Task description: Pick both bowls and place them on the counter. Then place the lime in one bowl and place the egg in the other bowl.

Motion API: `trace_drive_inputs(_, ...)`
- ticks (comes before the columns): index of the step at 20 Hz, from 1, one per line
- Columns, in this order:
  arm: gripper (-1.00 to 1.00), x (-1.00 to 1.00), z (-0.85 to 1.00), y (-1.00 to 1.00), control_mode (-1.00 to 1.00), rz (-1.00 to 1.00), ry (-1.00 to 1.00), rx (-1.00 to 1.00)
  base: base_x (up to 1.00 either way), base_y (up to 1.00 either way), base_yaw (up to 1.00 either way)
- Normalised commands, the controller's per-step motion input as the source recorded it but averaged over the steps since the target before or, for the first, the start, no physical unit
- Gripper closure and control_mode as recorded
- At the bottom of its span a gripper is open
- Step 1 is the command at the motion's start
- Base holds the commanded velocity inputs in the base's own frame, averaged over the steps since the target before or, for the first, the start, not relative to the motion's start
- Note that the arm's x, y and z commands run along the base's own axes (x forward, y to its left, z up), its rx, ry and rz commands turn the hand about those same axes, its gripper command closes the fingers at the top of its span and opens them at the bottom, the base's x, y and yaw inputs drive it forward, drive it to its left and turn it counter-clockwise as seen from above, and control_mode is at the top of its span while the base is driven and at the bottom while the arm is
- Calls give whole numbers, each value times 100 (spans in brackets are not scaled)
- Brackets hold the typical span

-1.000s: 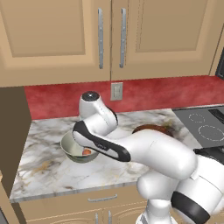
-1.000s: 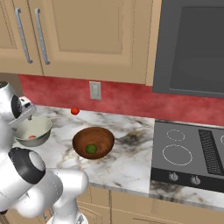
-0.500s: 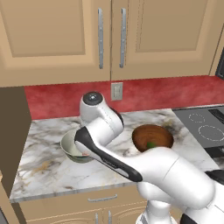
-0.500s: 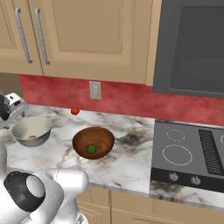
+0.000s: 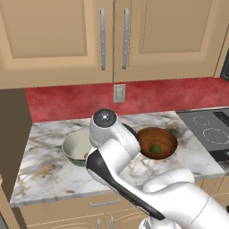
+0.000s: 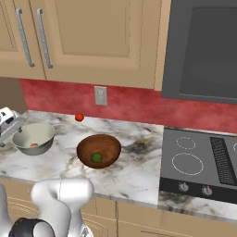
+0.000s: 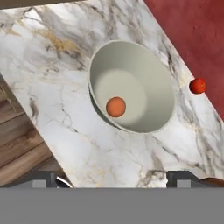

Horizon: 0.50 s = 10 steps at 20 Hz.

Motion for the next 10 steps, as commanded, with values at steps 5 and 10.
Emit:
trace_drive_inputs(5,-100,-53,13,-40,-100,-6,-12,0,0,0,0)
trace_drive_inputs(10,-100,-23,12,-13,-100,-4,-8,0,0,0,0)
